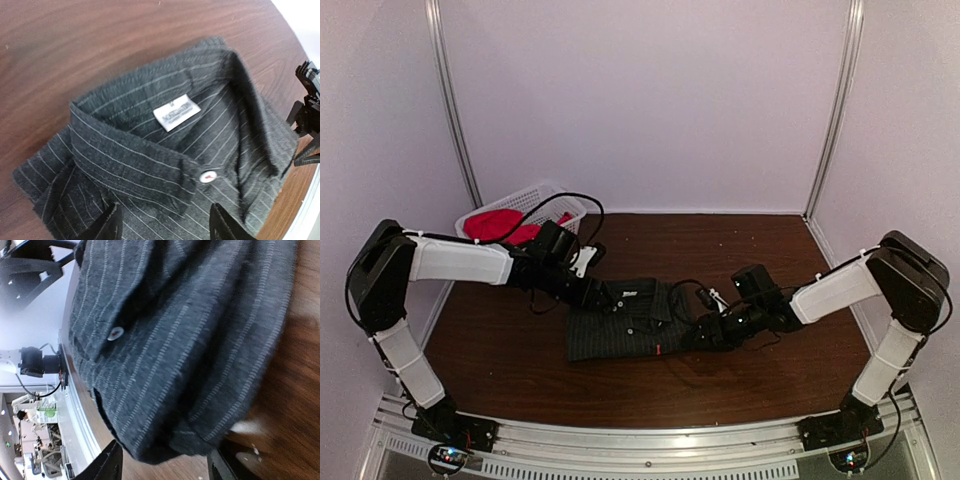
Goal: Fold and stack the mixed laundry pile
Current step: Smooth out the square-folded T-shirt at the center of the board.
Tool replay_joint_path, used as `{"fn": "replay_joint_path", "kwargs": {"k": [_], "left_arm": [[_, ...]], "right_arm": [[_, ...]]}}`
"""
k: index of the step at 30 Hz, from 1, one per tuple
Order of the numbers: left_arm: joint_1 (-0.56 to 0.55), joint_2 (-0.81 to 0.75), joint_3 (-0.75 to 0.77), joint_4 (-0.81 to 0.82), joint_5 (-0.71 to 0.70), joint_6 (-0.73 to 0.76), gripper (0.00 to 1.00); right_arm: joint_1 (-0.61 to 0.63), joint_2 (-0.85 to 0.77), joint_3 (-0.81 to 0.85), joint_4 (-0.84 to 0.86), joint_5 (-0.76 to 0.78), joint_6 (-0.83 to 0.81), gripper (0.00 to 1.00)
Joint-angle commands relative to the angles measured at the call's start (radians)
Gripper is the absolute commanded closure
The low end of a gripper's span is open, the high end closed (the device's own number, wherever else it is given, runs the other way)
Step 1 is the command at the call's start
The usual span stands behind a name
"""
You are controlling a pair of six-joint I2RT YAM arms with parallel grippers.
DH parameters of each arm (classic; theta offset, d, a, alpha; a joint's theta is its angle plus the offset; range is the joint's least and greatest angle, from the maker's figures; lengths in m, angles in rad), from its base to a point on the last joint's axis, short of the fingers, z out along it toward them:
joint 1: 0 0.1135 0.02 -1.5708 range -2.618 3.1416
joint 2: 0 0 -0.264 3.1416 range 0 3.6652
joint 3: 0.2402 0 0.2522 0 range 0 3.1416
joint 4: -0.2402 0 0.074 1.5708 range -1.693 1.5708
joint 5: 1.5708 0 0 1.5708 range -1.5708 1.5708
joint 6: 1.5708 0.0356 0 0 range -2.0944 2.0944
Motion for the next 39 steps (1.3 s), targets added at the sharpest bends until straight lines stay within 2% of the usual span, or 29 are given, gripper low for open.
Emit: {"fn": "replay_joint_path", "kwargs": {"k": [1, 3, 6, 7, 8, 11, 15, 19, 20, 22, 23, 25, 26, 28, 30, 33, 35, 39], "left_arm": [[-0.001, 0.071, 0.016, 0.056, 0.006, 0.006, 0.42], [-0.001, 0.112, 0.023, 0.049, -0.039, -0.005, 0.46], [-0.001, 0.162, 0.029, 0.032, -0.073, -0.022, 0.54], [-0.001, 0.173, 0.025, 0.032, -0.076, -0.029, 0.55], [-0.001, 0.182, 0.022, 0.033, -0.079, -0.036, 0.56], [-0.001, 0.193, 0.01, 0.034, -0.088, -0.041, 0.58], [-0.001, 0.206, 0.02, 0.009, -0.109, -0.037, 0.59], [-0.001, 0.21, 0.033, -0.006, -0.112, -0.034, 0.59], [-0.001, 0.205, 0.035, -0.003, -0.098, -0.034, 0.57], [-0.001, 0.172, 0.036, 0.005, -0.07, -0.032, 0.51], [-0.001, 0.144, 0.034, 0.01, -0.055, -0.032, 0.49], [-0.001, 0.08, 0.038, 0.007, -0.043, -0.03, 0.43], [0.001, 0.047, 0.046, -0.006, -0.048, -0.027, 0.39], [0.002, -0.002, 0.065, -0.06, -0.071, -0.022, 0.37], [0.005, -0.035, 0.077, -0.101, -0.081, -0.018, 0.36], [0.011, -0.081, 0.057, -0.114, -0.056, -0.03, 0.37], [0.013, -0.126, 0.019, -0.101, -0.011, -0.045, 0.39], [0.009, -0.226, -0.11, -0.022, 0.136, -0.097, 0.43]], "right_arm": [[0.035, 0.097, 0.058, 0.102, -0.022, -0.029, 0.44], [0.046, 0.103, 0.075, 0.094, -0.049, -0.026, 0.52], [0.046, 0.049, 0.102, 0.009, -0.054, -0.023, 0.81], [0.046, 0.028, 0.123, -0.06, -0.041, -0.028, 0.97], [0.046, 0.01, 0.156, -0.144, -0.024, -0.035, 1.0], [0.044, -0.018, 0.267, -0.379, -0.006, -0.037, 1.0], [0.041, -0.043, 0.31, -0.613, -0.006, -0.026, 1.0], [0.01, -0.015, 0.261, -0.717, -0.002, -0.053, 1.0], [0.005, 0.009, 0.261, -0.737, -0.008, -0.072, 0.95], [0.008, 0.018, 0.29, -0.766, -0.012, -0.103, 0.69], [0.009, -0.004, 0.304, -0.764, -0.004, -0.103, 0.6], [0.006, -0.052, 0.34, -0.76, 0.013, -0.113, 0.49], [0.002, -0.069, 0.359, -0.768, 0.026, -0.12, 0.47], [-0.013, -0.091, 0.374, -0.766, 0.055, -0.133, 0.48], [-0.023, -0.118, 0.366, -0.717, 0.069, -0.123, 0.57], [-0.017, -0.112, 0.356, -0.589, -0.03, -0.072, 0.67], [0.005, -0.089, 0.356, -0.507, -0.103, -0.031, 0.7], [0.066, -0.04, 0.352, -0.398, -0.18, 0.022, 0.71]]}}
